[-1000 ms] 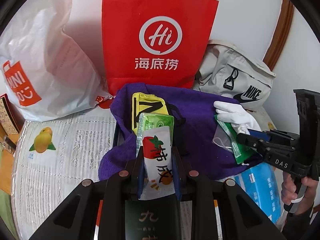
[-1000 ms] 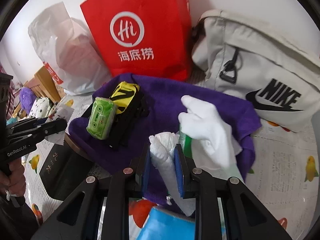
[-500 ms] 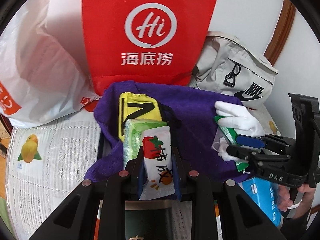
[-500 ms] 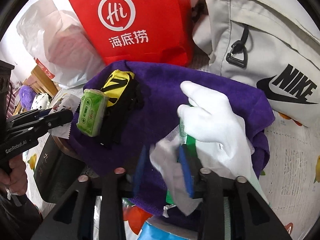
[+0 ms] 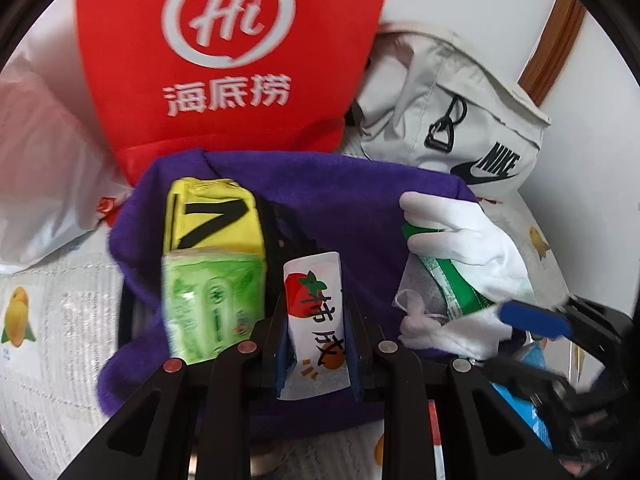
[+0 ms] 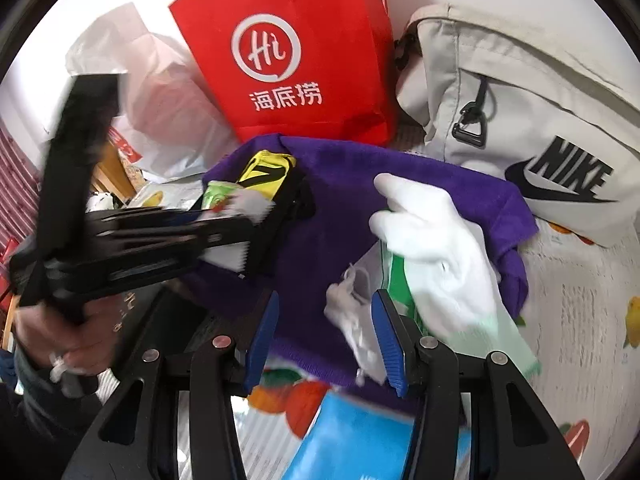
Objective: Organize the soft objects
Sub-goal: 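Open both tools to release the sachet and tissue on the towel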
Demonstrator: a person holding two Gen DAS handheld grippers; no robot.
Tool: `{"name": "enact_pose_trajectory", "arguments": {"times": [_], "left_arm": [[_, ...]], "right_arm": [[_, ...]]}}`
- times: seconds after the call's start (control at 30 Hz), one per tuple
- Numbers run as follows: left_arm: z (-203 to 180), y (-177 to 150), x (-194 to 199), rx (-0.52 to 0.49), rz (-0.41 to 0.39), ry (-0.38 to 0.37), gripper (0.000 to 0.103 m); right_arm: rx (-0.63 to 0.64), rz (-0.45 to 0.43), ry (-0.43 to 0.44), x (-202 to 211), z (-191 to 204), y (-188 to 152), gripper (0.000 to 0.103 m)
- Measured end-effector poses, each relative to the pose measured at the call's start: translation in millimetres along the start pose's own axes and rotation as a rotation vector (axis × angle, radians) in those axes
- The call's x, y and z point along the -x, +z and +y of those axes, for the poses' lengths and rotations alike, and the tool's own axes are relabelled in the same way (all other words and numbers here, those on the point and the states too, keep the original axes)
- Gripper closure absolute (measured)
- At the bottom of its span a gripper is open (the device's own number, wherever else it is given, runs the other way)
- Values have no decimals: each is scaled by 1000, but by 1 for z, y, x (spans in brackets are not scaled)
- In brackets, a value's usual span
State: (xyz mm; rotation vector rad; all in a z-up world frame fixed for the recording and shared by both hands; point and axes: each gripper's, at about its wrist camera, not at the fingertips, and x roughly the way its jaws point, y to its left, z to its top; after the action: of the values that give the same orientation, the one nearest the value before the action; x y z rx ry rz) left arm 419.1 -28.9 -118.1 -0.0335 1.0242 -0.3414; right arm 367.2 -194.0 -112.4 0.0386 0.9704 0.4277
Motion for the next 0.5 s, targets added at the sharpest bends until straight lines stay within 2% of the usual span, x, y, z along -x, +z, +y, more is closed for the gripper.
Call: {"name": "enact_pose_trajectory", "arguments": {"times": [0.27,0.37,0.4,0.47,0.5], "left_arm": [[-6,1,-23,2,51,13,77],[-8,1,-25,5,60,23,67],[-8,1,-26,8,65,22,61],[-11,0,-24,2,64,24,56],[-13,0,-23,-2,64,26,50]], "right_arm": [[-54,-21,-42,15,-12,-17,52],[-82,-32,-46,20,-19,-20,52],[-96,-38,-46,22,-21,-21,52],[-117,-44,-42,25,-24,-24,51],[-126,-44,-41,26,-26,-25,51]]}}
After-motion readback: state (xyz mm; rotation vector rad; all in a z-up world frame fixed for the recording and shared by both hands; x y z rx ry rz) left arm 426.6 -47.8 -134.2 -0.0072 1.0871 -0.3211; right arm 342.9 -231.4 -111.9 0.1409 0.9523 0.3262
